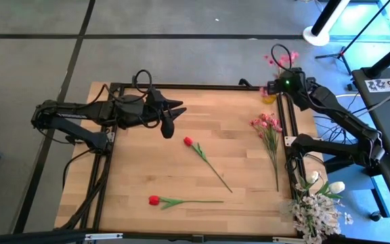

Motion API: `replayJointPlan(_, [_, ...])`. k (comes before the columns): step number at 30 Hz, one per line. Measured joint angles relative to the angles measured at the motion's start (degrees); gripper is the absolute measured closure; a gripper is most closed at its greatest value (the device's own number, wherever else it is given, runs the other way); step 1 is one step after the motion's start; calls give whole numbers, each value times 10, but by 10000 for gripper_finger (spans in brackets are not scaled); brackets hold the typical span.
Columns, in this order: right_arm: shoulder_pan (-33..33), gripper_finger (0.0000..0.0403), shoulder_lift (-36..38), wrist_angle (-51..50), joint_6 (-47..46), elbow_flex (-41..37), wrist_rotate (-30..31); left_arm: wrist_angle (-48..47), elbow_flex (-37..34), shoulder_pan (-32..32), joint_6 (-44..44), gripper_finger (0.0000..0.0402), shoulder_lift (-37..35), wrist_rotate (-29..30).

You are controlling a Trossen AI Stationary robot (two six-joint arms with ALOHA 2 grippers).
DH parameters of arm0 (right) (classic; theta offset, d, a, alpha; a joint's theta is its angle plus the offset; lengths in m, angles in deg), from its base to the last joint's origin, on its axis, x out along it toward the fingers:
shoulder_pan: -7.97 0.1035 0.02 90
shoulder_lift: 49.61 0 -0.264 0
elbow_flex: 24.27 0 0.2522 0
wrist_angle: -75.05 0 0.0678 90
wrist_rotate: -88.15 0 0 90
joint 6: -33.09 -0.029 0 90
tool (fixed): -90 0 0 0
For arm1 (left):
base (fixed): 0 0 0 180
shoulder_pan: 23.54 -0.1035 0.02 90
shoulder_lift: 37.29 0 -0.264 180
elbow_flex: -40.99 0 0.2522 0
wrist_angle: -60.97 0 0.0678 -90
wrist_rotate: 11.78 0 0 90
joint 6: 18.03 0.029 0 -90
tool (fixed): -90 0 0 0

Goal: Sort flowers into vase by color
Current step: Put the left pink flowers into the yellow vase, then put the pink flowers into the yellow vase

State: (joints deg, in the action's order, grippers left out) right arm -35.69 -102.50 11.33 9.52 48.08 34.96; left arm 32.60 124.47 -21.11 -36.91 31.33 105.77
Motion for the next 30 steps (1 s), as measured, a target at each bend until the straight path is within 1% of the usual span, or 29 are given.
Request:
replayJointPlan(4, [0, 146, 0, -77, -25, 24, -44, 0, 0, 0, 0, 270, 0, 0])
replayJointPlan(9, [0, 146, 0, -154, -34, 33, -136, 0, 0, 0, 0, 270, 0, 6])
replayJointPlan(11, [1, 146, 0, -173, -34, 33, -161, 0, 0, 0, -1, 270, 0, 6])
replayJointPlan(15, [1, 146, 18, -179, -34, 33, -185, 0, 0, 0, -3, 270, 0, 6])
replayJointPlan(19, [1, 146, 50, -181, -34, 53, -186, 0, 0, 0, -6, 270, 0, 6])
replayJointPlan(21, [1, 146, 66, -190, -34, 72, -212, 0, 0, 0, -6, 270, 0, 6])
replayJointPlan(23, [1, 146, 83, -190, -32, 89, -261, 0, 0, 0, -7, 270, 0, 6])
replayJointPlan(24, [1, 146, 91, -186, -29, 95, -296, 1, 0, 0, -7, 270, 0, 6])
replayJointPlan(28, [1, 146, 116, -192, 13, 97, -460, 1, 0, -3, -6, 270, 0, 5])
replayJointPlan(30, [2, 146, 124, -193, 27, 97, -531, 1, 0, -5, -6, 270, 0, 5])
